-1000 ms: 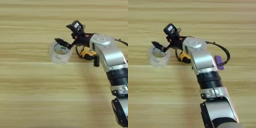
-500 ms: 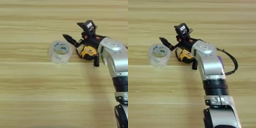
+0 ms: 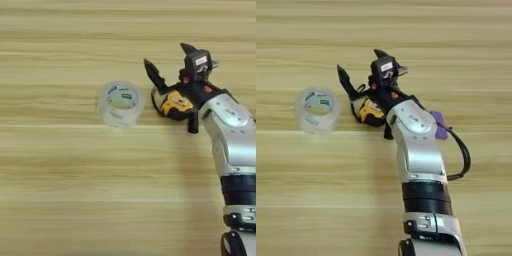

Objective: Move the objects on the table

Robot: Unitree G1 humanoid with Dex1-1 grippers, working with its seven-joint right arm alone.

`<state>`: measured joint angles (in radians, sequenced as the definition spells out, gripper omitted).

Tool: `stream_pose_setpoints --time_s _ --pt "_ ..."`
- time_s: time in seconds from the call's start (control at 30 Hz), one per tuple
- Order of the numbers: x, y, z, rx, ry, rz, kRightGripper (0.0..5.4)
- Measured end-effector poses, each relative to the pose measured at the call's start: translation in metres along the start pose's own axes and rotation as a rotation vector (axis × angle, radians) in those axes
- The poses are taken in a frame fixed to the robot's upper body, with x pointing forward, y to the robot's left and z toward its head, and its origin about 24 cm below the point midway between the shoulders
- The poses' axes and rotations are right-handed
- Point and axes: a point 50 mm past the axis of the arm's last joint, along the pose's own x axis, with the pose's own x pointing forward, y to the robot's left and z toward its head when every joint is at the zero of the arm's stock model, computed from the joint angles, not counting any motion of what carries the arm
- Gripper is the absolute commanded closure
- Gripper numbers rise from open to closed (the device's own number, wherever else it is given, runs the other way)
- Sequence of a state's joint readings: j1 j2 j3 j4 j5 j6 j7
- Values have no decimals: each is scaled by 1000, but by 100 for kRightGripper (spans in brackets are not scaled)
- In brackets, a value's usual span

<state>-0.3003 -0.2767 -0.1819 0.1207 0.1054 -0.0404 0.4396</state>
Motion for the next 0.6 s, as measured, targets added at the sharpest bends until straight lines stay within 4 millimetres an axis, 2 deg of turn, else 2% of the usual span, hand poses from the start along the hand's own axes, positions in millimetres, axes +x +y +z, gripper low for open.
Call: stream_pose_setpoints --time_s 0.3,0.4,0.6 --pt "-15 -3 -33 46 9 -129 4" --pt "-18 -3 -54 58 63 -185 4" --pt "-19 -1 -65 37 85 -208 4"
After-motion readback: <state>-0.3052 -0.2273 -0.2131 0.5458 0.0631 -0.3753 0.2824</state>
